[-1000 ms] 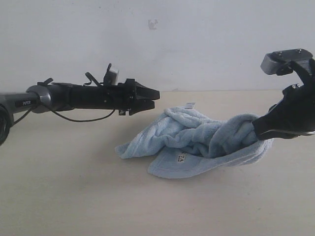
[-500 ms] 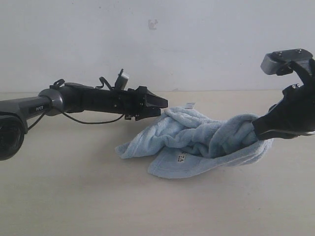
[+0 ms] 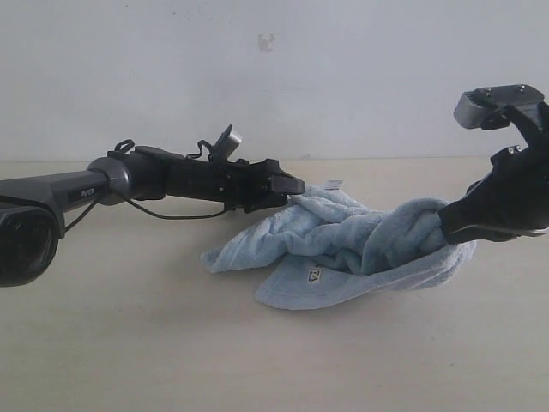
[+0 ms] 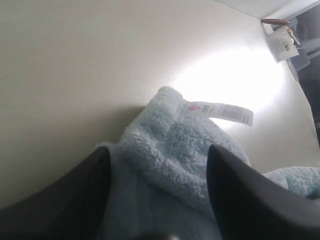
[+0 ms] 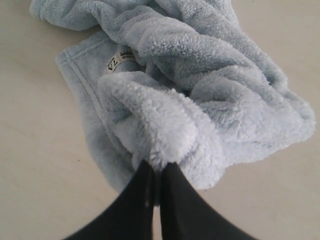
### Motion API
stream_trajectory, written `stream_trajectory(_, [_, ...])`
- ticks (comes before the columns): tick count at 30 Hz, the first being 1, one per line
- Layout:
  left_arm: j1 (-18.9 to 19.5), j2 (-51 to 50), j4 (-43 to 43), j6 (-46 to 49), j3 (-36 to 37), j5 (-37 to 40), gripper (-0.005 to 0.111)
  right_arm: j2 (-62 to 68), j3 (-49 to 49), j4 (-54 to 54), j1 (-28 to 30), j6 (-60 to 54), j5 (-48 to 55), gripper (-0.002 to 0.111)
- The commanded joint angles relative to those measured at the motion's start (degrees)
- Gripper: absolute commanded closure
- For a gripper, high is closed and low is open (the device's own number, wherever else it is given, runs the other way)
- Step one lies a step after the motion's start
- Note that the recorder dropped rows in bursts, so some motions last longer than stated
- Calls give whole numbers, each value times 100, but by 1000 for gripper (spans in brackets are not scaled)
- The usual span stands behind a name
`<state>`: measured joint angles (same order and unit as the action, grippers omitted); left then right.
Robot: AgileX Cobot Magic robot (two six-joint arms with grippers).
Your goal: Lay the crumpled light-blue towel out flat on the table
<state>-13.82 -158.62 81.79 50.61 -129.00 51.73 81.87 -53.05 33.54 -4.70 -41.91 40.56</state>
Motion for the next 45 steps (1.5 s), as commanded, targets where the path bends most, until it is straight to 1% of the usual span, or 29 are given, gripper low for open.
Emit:
stream_trajectory(1, [-84,12,-55,38,-40,-188,52,-55,-6,63,16,-106,12,108])
stream_trajectory(7, [-88,12,-55,138,-40,-254,52,-55,-6,63,16,-106,12,108])
stream_trajectory(13, [-61,8,-308,154,-241,123,52,-55,-6,63,16,-104,0,108])
stream_trajectory(17, [-51,8,-483,20,-297,188,54,-55,-6,63,16,-104,0,108])
stream_trajectory(19, [-51,8,-597,-87,-297,188,58,-55,-6,63,16,-104,0,108])
stream_trajectory(23, [-5,8,-880,-194,-297,55,76,-55,-6,63,16,-104,-12,108])
stream_trajectory(27, [-5,8,-949,-29,-297,71,92,-55,-6,63,16,-104,-12,108])
stream_trajectory(29, [-15,8,-845,156,-322,133,100,-55,-6,63,16,-104,-12,108])
stream_trajectory(30, [-15,8,-838,205,-348,214,103,-55,-6,63,16,-104,-12,108])
stream_trajectory(33, [66,30,-852,217,-486,523,103,-55,-6,63,16,-104,24,108])
stream_trajectory(37, [309,87,-881,126,-661,1282,103,-55,-6,136,16,-129,106,108])
stream_trajectory(39, [436,130,-937,101,-661,1734,103,-55,-6,252,-25,-367,256,108])
stream_trajectory(42, [550,161,-1060,62,-661,1823,103,-55,-6,291,-304,-660,405,108])
stream_trajectory(43, [583,194,-1285,-137,-622,1823,103,-55,-6,291,-449,-661,405,108])
stream_trajectory(45, [594,309,-1727,-206,-415,1823,103,-55,-6,291,-723,-661,394,108])
